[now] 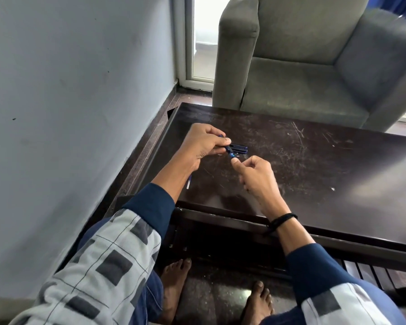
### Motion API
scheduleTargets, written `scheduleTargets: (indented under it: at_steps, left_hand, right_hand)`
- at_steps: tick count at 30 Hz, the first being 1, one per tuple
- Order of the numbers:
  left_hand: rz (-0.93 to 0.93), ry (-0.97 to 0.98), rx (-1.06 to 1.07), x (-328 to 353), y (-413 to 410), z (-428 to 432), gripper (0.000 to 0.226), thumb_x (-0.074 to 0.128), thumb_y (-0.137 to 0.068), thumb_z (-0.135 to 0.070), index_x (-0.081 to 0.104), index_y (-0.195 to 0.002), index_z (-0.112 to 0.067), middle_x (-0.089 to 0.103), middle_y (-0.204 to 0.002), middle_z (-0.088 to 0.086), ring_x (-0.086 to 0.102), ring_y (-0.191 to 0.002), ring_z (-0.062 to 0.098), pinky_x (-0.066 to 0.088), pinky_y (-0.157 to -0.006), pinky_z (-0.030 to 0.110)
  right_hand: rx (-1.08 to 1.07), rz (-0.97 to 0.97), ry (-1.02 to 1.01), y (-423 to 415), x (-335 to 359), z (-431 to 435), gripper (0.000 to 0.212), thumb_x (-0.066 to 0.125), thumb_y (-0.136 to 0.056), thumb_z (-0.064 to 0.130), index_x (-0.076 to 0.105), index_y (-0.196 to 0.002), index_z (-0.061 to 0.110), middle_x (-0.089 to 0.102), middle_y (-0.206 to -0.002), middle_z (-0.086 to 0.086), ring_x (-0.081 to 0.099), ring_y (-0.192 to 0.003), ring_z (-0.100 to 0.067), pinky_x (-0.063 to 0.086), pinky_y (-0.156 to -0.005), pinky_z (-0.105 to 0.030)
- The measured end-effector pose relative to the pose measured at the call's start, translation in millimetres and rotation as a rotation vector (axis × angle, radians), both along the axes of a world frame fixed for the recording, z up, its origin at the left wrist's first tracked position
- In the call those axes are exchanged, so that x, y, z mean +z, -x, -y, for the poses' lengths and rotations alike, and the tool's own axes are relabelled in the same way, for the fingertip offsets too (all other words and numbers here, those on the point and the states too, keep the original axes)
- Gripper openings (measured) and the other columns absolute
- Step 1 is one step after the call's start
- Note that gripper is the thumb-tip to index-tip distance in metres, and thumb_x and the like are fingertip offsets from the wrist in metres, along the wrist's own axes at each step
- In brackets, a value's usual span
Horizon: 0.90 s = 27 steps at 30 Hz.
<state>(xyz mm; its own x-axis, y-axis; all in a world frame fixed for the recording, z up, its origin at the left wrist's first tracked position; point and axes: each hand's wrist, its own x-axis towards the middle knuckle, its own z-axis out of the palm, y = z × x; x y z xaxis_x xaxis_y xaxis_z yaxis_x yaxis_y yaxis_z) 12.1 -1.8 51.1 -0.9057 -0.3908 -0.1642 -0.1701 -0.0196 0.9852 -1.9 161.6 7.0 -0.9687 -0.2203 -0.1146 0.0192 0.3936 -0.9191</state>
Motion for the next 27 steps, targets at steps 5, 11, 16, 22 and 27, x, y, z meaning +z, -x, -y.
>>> scheduleTargets:
  at_steps: [5,11,16,22,27]
  left_hand:
    - [0.102,0.395,0.087,-11,10,29,0.016,0.083,-0.077,-0.005,0.075,-0.083,-0.018,0.075,-0.092,0.009,0.075,-0.078,0.020,0.063,-0.072,0.032]
    - [0.411,0.974,-0.269,-29,7,-11,0.024,0.080,-0.078,-0.015,0.079,-0.099,-0.027,0.074,-0.106,0.001,0.070,-0.098,0.023,0.053,-0.079,0.028]
    - [0.413,1.036,-0.309,-42,5,-24,0.031,0.079,-0.083,-0.017,0.072,-0.114,-0.018,0.067,-0.119,0.009,0.068,-0.100,0.026,0.051,-0.077,0.029]
    - [0.322,0.940,-0.205,-28,6,-18,0.021,0.070,-0.091,-0.039,0.076,-0.104,-0.024,0.072,-0.112,0.005,0.068,-0.101,0.027,0.048,-0.082,0.030]
    - [0.122,0.457,-0.307,-16,4,-17,0.031,0.070,-0.091,-0.045,0.079,-0.092,-0.015,0.072,-0.073,-0.001,0.063,-0.061,0.008,0.054,-0.064,0.025]
  right_hand:
    - [0.006,0.107,0.061,3,-8,1,0.020,0.063,-0.099,0.029,0.062,-0.086,0.014,0.068,-0.064,-0.002,0.058,-0.055,-0.012,0.045,-0.055,-0.027]
    - [-0.108,0.167,0.228,13,-5,-7,0.016,0.073,-0.091,0.028,0.074,-0.086,0.012,0.066,-0.075,0.004,0.058,-0.079,-0.015,0.050,-0.080,-0.037]
    - [-0.186,0.229,0.348,14,2,-13,0.014,0.072,-0.093,0.018,0.077,-0.093,0.005,0.066,-0.070,0.002,0.058,-0.062,-0.010,0.048,-0.059,-0.024]
    - [-0.265,0.255,0.531,12,13,-13,0.007,0.070,-0.094,0.009,0.071,-0.093,0.003,0.068,-0.065,-0.001,0.063,-0.055,-0.009,0.056,-0.058,-0.022]
    - [-0.329,0.283,0.701,11,21,-14,0.007,0.067,-0.097,0.005,0.065,-0.102,0.001,0.071,-0.079,-0.012,0.074,-0.067,-0.018,0.059,-0.062,-0.022]
